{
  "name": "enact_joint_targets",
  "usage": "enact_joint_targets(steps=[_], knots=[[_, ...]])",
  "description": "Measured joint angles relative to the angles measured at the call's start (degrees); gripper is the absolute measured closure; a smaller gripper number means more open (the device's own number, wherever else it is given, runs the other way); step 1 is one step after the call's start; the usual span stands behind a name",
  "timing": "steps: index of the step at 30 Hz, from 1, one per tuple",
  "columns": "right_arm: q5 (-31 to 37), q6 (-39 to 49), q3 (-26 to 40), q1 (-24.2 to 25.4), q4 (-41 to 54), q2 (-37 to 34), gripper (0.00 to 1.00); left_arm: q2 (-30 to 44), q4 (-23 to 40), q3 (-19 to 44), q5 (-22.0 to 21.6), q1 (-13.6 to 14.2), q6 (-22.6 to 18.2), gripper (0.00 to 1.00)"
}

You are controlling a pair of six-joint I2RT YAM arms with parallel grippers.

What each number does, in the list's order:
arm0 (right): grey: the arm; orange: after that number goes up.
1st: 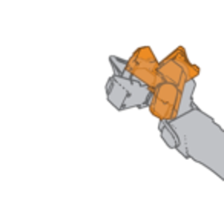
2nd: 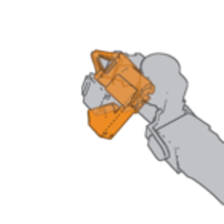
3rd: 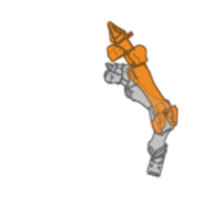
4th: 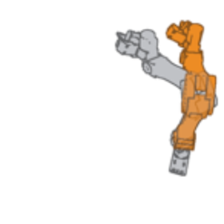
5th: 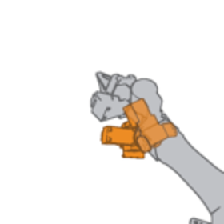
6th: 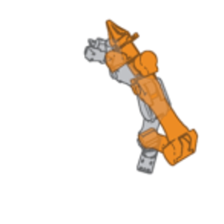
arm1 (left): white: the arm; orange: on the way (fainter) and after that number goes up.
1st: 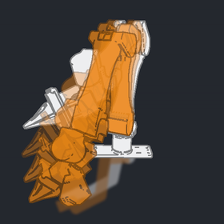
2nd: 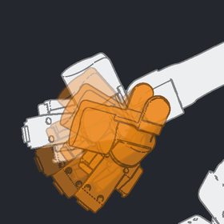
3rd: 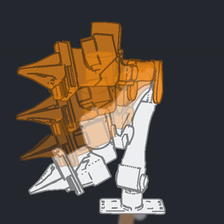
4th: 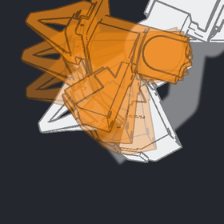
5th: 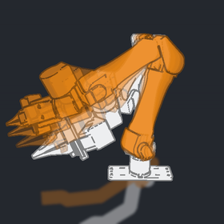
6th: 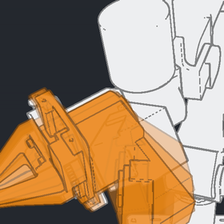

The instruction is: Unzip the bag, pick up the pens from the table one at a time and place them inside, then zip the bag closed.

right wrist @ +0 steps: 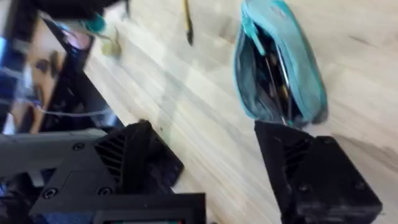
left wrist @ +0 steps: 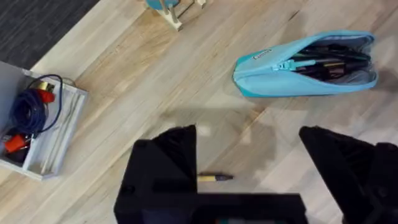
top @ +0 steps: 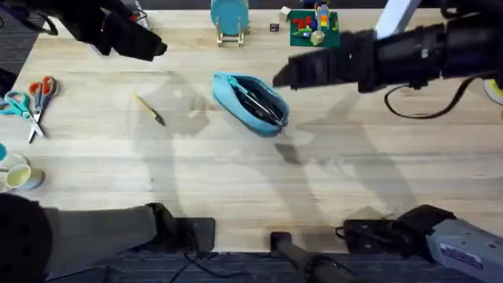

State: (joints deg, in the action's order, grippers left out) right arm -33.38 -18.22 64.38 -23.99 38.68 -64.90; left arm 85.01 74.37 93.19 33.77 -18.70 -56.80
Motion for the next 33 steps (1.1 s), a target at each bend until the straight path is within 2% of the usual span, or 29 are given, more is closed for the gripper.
enact_joint_targets(steps=[10,22,29,33], knots=[[-1.90,-7.64,0.00,0.00,-7.22,-1.14,0.004,0.00,-0.10,0.00,-0.08,0.02,-0.98,0.006],[-2.24,-15.33,0.00,0.00,-12.21,-10.24,0.004,0.02,-0.04,0.00,-0.10,0.02,-4.87,0.007],[-2.26,-19.56,0.00,-0.31,-14.48,-14.45,0.004,1.59,-0.04,0.00,-0.08,0.02,-5.79,0.007],[-2.24,-21.34,0.00,-2.07,-14.76,-16.59,0.004,3.66,-0.04,0.00,-0.12,0.02,-5.84,0.008]])
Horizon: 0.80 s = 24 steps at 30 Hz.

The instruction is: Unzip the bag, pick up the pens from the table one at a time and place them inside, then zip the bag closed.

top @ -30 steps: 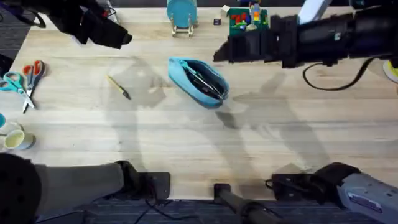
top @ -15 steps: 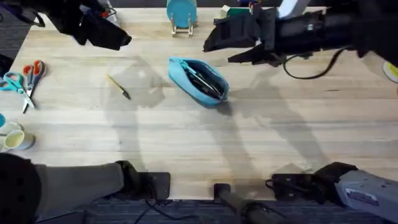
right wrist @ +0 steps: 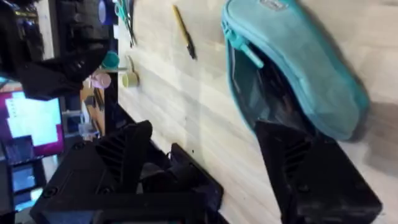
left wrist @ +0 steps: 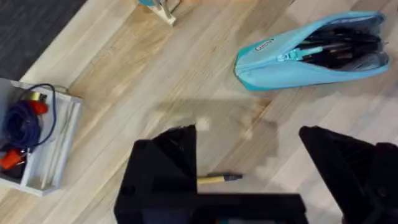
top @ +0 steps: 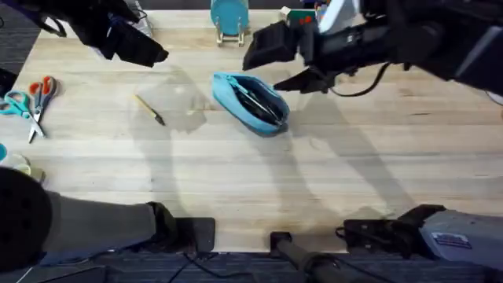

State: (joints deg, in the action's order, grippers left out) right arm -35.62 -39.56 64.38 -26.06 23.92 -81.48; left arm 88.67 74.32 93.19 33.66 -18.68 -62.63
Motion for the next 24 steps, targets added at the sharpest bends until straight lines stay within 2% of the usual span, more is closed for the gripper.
enact_joint_targets(steps=[13,24], knots=[[2.13,-9.75,-0.01,-5.22,-1.49,-8.22,0.004,0.88,0.00,0.00,-0.01,0.00,0.00,0.007],[7.74,-17.77,-0.04,-6.41,-7.06,-9.45,0.004,0.88,0.00,0.00,-0.01,0.00,0.00,0.008]])
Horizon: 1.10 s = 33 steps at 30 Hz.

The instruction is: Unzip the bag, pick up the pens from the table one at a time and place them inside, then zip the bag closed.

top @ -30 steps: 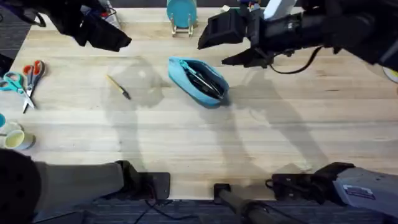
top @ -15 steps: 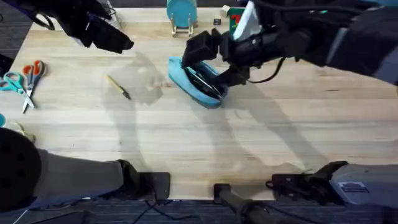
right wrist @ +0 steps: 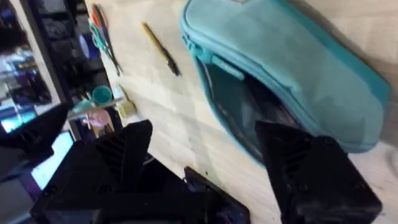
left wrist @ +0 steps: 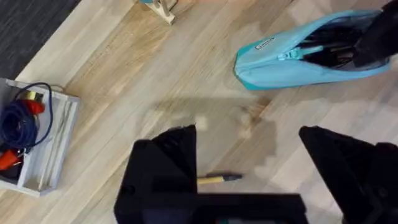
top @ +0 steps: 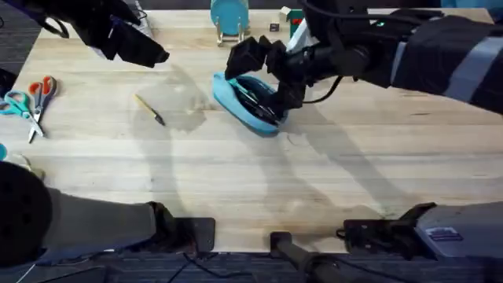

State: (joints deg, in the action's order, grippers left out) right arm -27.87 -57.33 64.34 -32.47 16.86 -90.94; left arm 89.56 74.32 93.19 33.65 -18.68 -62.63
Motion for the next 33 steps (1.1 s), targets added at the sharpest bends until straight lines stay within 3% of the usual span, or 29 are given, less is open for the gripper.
enact_joint_targets(steps=[15,33], knots=[[5.93,-5.42,0.00,-1.92,-4.50,-0.21,0.004,0.01,0.28,0.00,0.00,0.00,0.00,0.008],[8.37,-10.23,-0.02,-3.26,-10.89,-6.05,0.004,0.01,1.16,0.00,0.00,0.00,0.00,0.008]])
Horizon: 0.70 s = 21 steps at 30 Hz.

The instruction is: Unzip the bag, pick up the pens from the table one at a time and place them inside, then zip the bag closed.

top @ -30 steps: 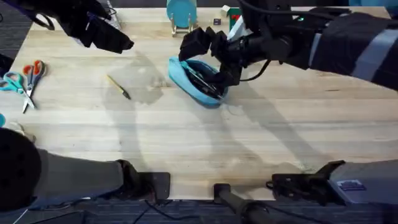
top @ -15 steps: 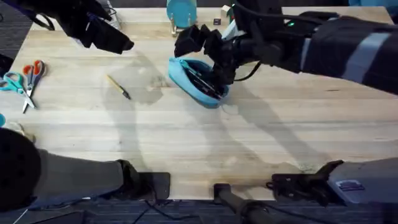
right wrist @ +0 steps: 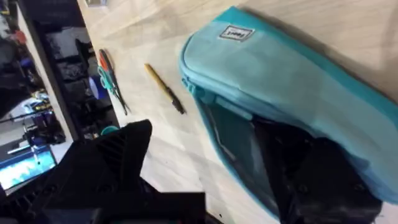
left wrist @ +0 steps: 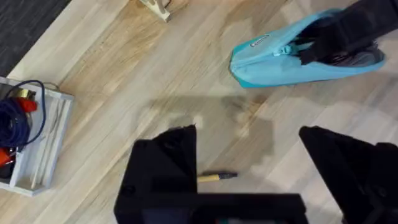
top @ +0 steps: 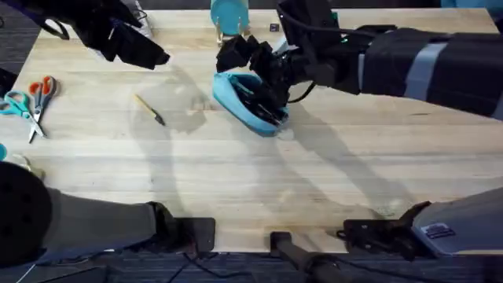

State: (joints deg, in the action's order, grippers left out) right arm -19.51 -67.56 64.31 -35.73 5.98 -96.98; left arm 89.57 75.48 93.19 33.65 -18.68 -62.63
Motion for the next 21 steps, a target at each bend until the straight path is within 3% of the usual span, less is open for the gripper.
enact_joint_targets(steps=[8,21], knots=[[0.71,-0.65,0.00,-0.11,-5.40,-0.53,0.004,-0.01,0.17,0.00,0.00,0.00,0.00,0.008],[3.29,-0.94,0.00,-0.47,-6.12,-0.54,0.004,-0.01,0.17,0.00,0.00,0.00,0.00,0.008]])
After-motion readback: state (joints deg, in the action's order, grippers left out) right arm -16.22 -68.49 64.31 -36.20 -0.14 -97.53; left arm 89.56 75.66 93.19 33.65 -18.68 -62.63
